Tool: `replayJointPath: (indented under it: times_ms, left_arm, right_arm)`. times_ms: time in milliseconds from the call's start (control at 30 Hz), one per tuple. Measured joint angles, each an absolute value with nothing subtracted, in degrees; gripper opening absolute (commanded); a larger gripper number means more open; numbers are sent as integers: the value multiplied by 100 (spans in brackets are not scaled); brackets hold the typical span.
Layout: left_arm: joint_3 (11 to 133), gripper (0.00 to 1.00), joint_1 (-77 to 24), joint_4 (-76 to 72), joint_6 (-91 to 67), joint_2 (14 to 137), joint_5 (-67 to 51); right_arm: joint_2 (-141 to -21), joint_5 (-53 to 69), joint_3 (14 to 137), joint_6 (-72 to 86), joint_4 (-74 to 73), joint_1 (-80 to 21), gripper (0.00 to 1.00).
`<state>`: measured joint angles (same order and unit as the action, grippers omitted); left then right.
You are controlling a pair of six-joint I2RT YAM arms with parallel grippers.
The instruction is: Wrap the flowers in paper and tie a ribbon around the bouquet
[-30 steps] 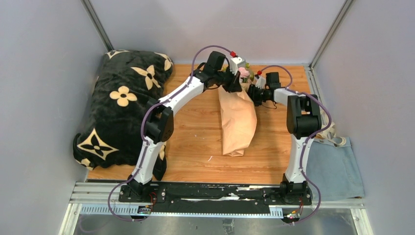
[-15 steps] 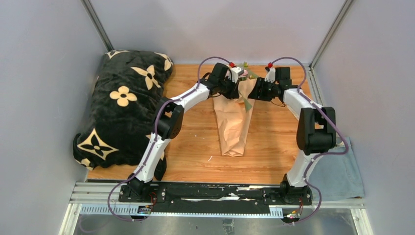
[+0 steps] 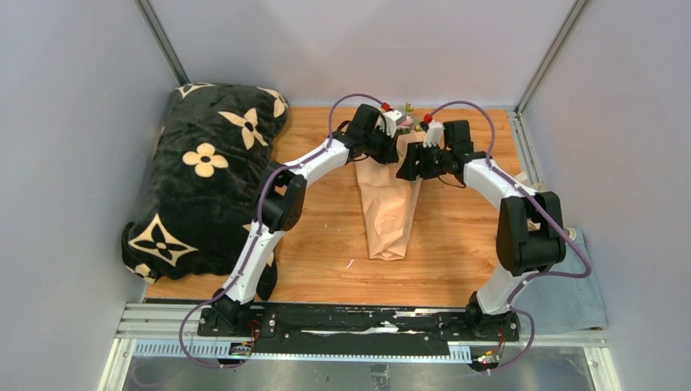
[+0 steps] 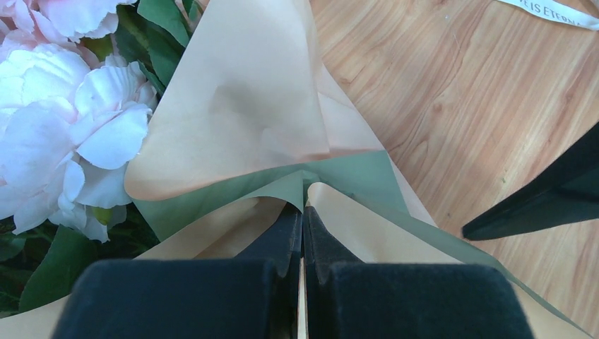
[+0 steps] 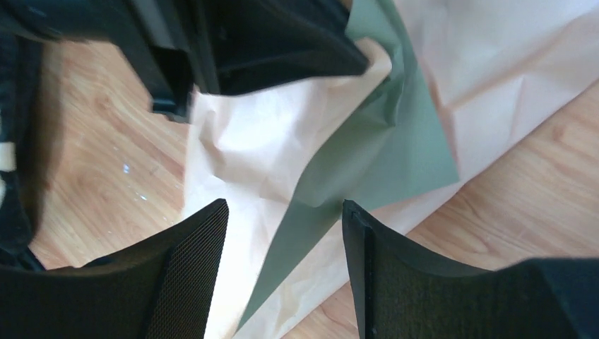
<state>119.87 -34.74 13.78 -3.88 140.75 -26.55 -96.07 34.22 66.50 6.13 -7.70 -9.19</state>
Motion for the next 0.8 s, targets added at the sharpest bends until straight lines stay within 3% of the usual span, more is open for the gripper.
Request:
replayJointPath:
  times_ms: [100, 133, 200, 267, 367, 500, 667, 800]
  left_arm:
    - [11987, 0, -3474, 1380, -386, 14075, -2650]
    - [11987, 0, -3474, 1380, -386, 14075, -2650]
    - [11987, 0, -3474, 1378, -386, 14075, -2644]
    - [11987, 22, -3474, 1378, -384, 14075, -2646]
    - [12011, 58, -3474, 1417, -311, 14075, -2674]
    - [12401, 79, -3474, 1968, 196, 14055, -2687]
    - [12523, 79, -3485, 2757, 1020, 13458, -2587]
    - [12178, 59, -3647, 3256, 1667, 12589, -2373]
  right_arm:
    - [-9795, 3162, 6657, 401, -993, -1079, 57]
    - [-9835, 3103, 6657, 344, -1068, -1087, 47]
    - [-9865, 2982, 6657, 259, -1190, -1090, 18]
    - [-9865, 2849, 6657, 196, -1247, -1090, 0]
    - [-9887, 2692, 6657, 180, -1306, -1081, 0]
    - [-9979, 2700, 6573, 449, -1142, -915, 0]
    - [-10138, 2998, 6261, 958, -679, -473, 0]
    - [-10331, 3308, 6040, 1402, -305, -285, 0]
